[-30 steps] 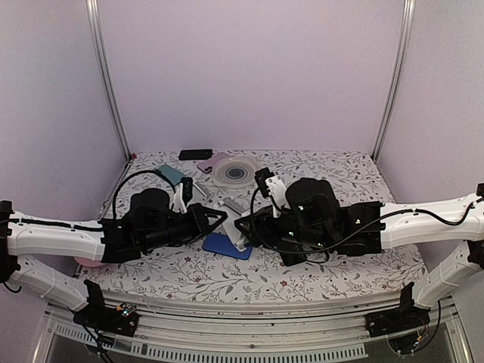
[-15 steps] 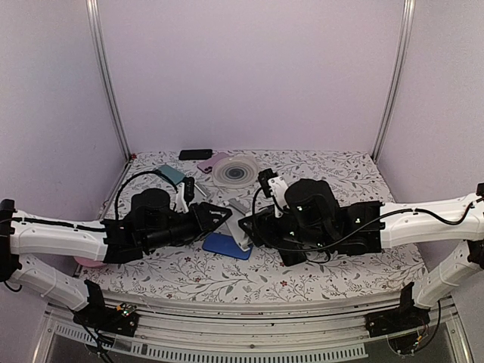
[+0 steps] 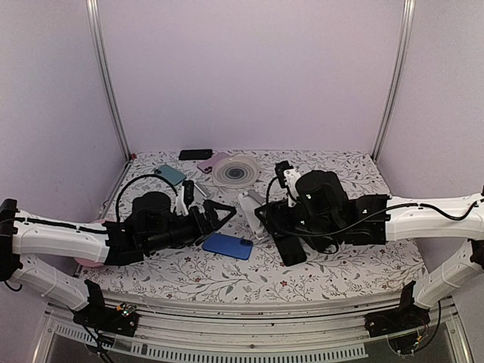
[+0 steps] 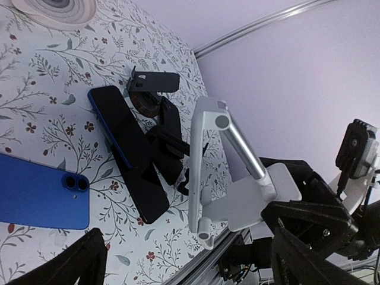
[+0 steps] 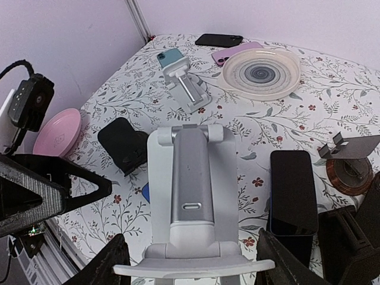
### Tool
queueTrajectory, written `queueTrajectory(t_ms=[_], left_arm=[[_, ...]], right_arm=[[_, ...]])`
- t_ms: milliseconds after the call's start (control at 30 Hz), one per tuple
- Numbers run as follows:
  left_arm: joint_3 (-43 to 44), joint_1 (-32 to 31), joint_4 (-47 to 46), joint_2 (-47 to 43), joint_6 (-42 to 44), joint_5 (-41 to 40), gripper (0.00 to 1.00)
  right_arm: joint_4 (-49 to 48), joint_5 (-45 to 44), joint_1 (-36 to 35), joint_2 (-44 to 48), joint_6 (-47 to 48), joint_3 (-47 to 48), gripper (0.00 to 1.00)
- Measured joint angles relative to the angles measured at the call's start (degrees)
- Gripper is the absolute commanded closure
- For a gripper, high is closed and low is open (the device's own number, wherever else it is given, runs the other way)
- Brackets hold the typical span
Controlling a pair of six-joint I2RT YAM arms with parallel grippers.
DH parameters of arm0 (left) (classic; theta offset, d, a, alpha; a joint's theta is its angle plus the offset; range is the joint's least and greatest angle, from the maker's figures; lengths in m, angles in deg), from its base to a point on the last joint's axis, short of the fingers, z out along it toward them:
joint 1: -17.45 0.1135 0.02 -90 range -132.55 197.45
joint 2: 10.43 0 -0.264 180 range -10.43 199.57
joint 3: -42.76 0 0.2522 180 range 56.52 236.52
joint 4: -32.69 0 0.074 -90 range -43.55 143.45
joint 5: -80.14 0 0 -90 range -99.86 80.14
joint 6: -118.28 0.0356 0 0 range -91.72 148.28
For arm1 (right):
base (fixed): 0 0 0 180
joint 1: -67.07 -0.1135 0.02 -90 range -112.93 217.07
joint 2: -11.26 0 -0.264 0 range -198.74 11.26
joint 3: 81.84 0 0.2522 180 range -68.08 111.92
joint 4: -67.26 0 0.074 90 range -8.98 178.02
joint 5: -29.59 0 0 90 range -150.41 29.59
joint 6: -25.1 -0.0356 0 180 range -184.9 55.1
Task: Place the phone on the phone stand
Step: Place the phone stand at the center of the board.
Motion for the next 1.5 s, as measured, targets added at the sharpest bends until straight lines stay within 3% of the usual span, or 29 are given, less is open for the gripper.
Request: queueTrajectory(t_ms=[333, 667, 1033, 1500], left_arm=[[-3.3, 0.0, 0.2, -2.0, 0.0, -1.6, 0.03], [-4.3, 0.0, 0.5, -5.2, 0.0, -3.7, 0.03], [-4.5, 0.0, 1.2, -5.2, 0.0, -4.1, 0.03], [-4.6, 0.0, 1.6, -5.4, 0.1, -4.2, 0.03]], right_arm=[[2.5, -0.5, 8.6, 5.0, 0.1, -5.3, 0.64], [5.9, -0.4, 25.9, 12.2, 2.4, -13.2, 0.64], [7.4, 3.2, 42.6, 9.5, 6.3, -15.6, 0.65], [6.8, 5.0, 46.3, -0.8, 8.9, -15.8, 0.60]])
